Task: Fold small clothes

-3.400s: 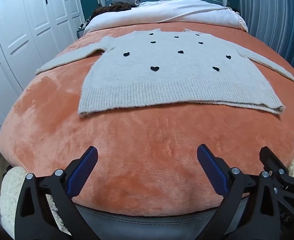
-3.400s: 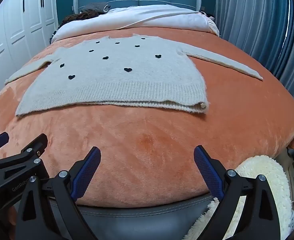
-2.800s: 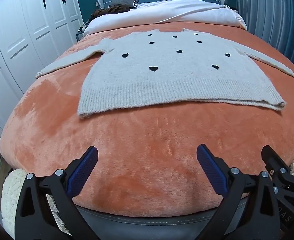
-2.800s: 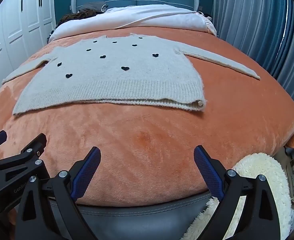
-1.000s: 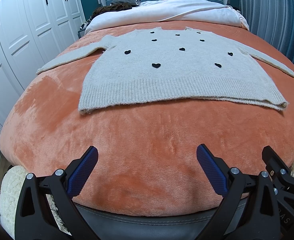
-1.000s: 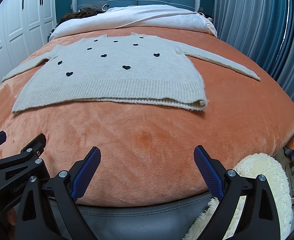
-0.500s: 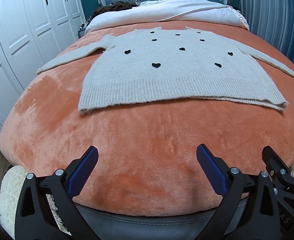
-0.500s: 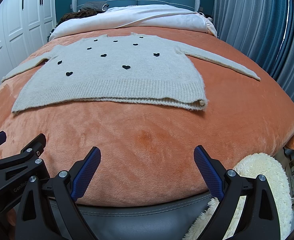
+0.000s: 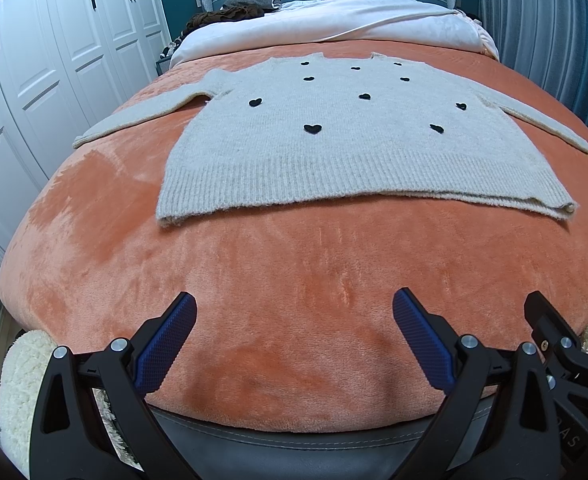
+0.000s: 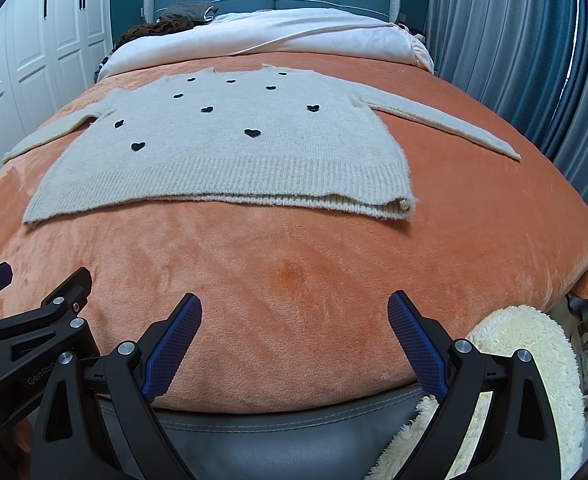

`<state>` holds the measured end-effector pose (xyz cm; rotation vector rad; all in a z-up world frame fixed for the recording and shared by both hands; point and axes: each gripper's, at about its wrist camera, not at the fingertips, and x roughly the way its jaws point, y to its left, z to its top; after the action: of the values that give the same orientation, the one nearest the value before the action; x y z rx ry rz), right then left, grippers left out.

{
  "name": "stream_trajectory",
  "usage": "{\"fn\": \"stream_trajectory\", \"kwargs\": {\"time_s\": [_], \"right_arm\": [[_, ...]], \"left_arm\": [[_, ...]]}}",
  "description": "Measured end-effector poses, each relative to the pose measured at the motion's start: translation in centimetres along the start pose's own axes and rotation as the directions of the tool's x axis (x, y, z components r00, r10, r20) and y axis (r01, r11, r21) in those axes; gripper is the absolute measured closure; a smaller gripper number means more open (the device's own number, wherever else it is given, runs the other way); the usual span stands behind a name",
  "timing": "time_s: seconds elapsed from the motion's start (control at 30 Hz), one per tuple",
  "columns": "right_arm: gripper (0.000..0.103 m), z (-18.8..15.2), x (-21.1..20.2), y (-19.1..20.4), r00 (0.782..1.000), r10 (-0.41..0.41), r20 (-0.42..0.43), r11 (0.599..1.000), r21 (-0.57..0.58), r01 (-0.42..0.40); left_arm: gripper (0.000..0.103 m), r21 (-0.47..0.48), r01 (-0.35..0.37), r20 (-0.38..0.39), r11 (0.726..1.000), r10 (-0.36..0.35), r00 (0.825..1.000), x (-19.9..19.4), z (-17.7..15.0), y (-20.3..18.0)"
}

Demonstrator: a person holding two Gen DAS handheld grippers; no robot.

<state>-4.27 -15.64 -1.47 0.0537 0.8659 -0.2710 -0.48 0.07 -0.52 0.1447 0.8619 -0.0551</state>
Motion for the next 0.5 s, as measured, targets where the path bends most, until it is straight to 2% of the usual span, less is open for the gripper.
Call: {"fn": "stream_trajectory", "kwargs": {"time_s": [0.5], "right_arm": [[0.011,-0.4,1.1,-0.2,0.999,0.009,-0.037,1.000,0.015,-0.008]], "left_arm": [[0.007,-0.021,-0.006,-0.019,1.000,0.005,1.000,1.0,-1.1,0.4]]}}
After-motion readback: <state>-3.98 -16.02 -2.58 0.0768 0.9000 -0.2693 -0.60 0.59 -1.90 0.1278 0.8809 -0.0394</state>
